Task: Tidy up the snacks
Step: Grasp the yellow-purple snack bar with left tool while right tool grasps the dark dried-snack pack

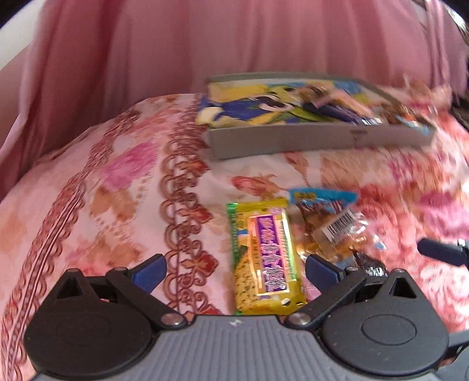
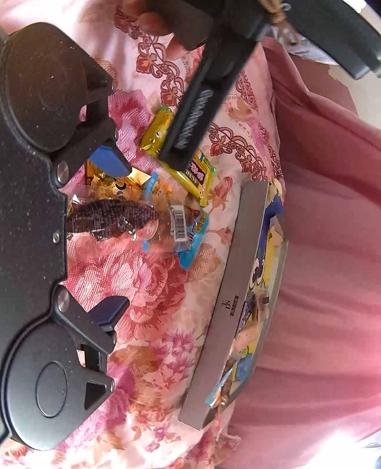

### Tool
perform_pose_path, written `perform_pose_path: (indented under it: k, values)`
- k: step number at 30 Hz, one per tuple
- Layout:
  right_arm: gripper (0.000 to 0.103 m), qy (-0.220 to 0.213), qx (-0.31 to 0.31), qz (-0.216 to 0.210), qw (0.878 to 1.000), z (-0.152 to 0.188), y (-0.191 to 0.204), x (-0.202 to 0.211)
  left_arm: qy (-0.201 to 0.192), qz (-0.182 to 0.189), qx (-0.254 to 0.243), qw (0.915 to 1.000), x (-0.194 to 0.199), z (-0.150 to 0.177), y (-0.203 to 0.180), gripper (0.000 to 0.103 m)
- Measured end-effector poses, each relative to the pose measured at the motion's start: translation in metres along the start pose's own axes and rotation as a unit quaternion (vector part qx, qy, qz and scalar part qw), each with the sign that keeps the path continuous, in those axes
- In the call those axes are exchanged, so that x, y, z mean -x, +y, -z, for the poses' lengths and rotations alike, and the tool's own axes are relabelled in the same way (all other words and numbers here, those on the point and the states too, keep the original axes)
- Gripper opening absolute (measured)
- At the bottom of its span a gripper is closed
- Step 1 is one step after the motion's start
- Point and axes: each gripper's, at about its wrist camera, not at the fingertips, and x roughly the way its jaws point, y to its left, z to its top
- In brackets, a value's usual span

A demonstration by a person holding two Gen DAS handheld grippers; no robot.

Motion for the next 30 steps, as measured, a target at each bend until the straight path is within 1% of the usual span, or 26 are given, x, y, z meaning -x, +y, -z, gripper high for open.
perform_pose_path:
  k: [1, 3, 4, 5, 7, 9, 11, 14, 16, 17, 18, 20, 25, 30]
  values:
    - [0.084, 0.0, -0.003, -0.004, 1.0, 0.0, 0.0, 0.0, 0.002, 0.003, -0.014, 0.9999, -0.002, 0.0, -0.003, 0.101]
    - [0.08, -0.004, -0.002, -0.007, 1.0, 0.001, 0.001, 0.001, 0.011, 0.002, -0.041, 0.9991, -0.008, -0.001, -0.01, 0.095]
    - [0.078, -0.006, 0.001, -0.007, 1.0, 0.001, 0.002, 0.001, 0.023, -0.001, -0.051, 0.9984, -0.012, -0.002, -0.011, 0.094]
    - [0.075, -0.009, 0.004, -0.008, 1.0, 0.003, 0.004, 0.002, 0.031, -0.002, -0.051, 0.9982, -0.014, -0.002, -0.012, 0.093]
    - [0.072, -0.013, 0.006, -0.01, 1.0, 0.004, 0.006, 0.003, 0.039, 0.014, -0.026, 0.9988, -0.017, -0.002, -0.005, 0.088]
    - [0.068, -0.014, 0.007, -0.014, 1.0, 0.004, 0.007, 0.004, 0.052, 0.029, 0.011, 0.9982, -0.019, -0.002, 0.005, 0.077]
    - [0.065, -0.014, 0.005, -0.018, 1.0, 0.004, 0.007, 0.004, 0.061, 0.04, 0.042, 0.9964, -0.023, -0.003, 0.015, 0.075]
    - [0.061, -0.013, 0.0, -0.025, 1.0, 0.005, 0.006, 0.003, 0.064, 0.046, 0.045, 0.9959, -0.023, -0.002, 0.018, 0.064]
    - [0.058, -0.01, -0.011, -0.037, 0.999, 0.005, 0.002, 0.002, 0.066, 0.053, 0.038, 0.9957, -0.022, -0.002, 0.018, 0.057]
    - [0.057, -0.007, -0.018, -0.044, 0.999, 0.005, 0.001, 0.001, 0.067, 0.054, 0.036, 0.9956, -0.021, -0.002, 0.017, 0.052]
    - [0.056, -0.005, -0.025, -0.048, 0.999, 0.004, -0.001, 0.001, 0.069, 0.054, 0.036, 0.9955, -0.02, -0.003, 0.017, 0.052]
    - [0.048, 0.0, -0.036, -0.062, 0.997, 0.004, -0.004, 0.0, 0.073, 0.054, 0.038, 0.9951, -0.019, -0.003, 0.016, 0.052]
    - [0.048, 0.011, -0.041, -0.064, 0.997, 0.002, -0.003, 0.004, 0.085, 0.052, 0.052, 0.9937, -0.01, 0.0, 0.016, 0.052]
    - [0.048, 0.023, -0.039, -0.059, 0.997, 0.002, -0.004, 0.012, 0.096, 0.049, 0.088, 0.9903, 0.003, 0.009, 0.019, 0.052]
